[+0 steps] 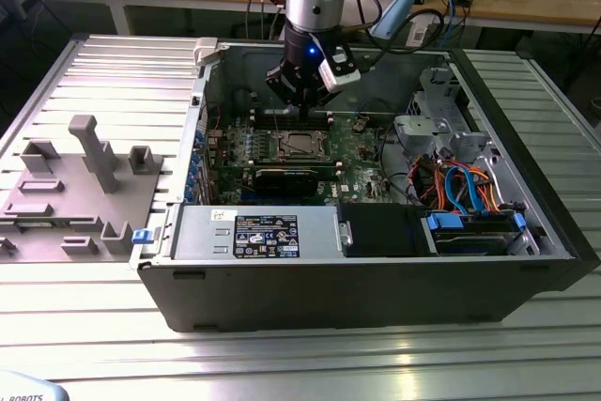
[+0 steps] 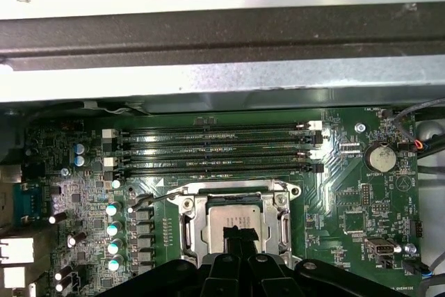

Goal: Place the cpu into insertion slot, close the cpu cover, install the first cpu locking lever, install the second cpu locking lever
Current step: 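Install the first cpu locking lever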

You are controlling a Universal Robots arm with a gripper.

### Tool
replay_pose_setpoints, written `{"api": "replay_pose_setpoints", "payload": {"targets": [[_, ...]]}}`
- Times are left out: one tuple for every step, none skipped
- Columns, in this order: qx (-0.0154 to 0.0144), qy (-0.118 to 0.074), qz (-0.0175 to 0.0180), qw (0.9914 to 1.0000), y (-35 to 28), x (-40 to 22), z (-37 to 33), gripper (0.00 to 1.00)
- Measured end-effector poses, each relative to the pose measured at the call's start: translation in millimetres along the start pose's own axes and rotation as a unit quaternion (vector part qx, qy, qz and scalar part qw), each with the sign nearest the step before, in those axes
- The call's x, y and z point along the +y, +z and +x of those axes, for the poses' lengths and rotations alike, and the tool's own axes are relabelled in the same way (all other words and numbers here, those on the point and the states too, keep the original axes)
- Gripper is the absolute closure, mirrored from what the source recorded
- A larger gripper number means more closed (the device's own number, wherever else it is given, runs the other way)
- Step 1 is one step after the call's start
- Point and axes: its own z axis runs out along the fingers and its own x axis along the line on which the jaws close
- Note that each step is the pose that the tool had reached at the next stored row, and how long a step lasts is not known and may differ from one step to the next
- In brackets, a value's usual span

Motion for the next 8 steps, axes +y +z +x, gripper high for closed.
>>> {"api": "replay_pose_setpoints", "payload": {"targets": [[0.0, 0.0, 0.0, 1.0, 0.0, 0.0, 0.0, 0.89], [0.0, 0.0, 0.0, 1.0, 0.0, 0.0, 0.0, 0.89], [0.0, 0.0, -0.0001, 1.0, 0.0, 0.0, 0.0, 0.89], [0.0001, 0.0, -0.0003, 1.0, 0.0, 0.0, 0.0, 0.89], [0.0001, 0.0, -0.0004, 1.0, -0.1, 0.0, 0.0, 0.89], [0.0001, 0.0, -0.0008, 1.0, -0.1, 0.0, 0.0, 0.89], [0.0002, 0.0, -0.0013, 1.0, -0.1, 0.0, 0.0, 0.89], [0.0001, 0.0, -0.0017, 1.0, 0.0, 0.0, 0.0, 0.89]]}}
